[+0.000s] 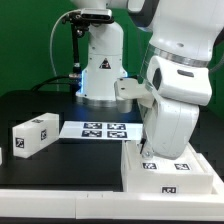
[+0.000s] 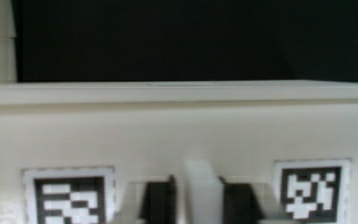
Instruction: Assemble cabinet
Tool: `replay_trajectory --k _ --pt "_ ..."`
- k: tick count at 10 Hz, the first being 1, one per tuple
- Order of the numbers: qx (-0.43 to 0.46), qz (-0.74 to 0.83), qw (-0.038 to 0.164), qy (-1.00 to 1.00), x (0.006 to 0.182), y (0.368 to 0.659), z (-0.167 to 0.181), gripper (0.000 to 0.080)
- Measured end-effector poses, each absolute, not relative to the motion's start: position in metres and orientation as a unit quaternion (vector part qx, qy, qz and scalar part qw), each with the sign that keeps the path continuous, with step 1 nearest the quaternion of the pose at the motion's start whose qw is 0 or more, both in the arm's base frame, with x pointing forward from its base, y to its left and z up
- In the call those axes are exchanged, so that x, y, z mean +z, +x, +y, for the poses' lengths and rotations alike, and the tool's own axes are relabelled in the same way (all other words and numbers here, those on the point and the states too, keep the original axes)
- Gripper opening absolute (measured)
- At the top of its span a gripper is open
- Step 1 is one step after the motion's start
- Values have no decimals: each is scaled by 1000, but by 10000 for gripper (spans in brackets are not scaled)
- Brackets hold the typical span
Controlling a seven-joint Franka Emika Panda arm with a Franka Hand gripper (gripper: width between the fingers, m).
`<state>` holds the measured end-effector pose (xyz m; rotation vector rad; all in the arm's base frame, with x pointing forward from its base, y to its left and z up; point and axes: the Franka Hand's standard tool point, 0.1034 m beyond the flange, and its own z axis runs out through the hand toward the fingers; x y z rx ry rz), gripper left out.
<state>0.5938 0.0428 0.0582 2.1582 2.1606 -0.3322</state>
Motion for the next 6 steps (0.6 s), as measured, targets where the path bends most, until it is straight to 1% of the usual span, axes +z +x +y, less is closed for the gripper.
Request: replay_trajectory --k 1,2,3,4,5,6 --pt "-108 703 35 702 58 594 42 301" --pt "-108 703 35 702 58 594 42 505" --pt "-108 702 35 703 58 594 42 505" --pt "-107 702 35 703 59 594 42 692" --pt "-111 702 33 703 59 592 42 692" --pt "-113 702 32 703 60 591 42 781"
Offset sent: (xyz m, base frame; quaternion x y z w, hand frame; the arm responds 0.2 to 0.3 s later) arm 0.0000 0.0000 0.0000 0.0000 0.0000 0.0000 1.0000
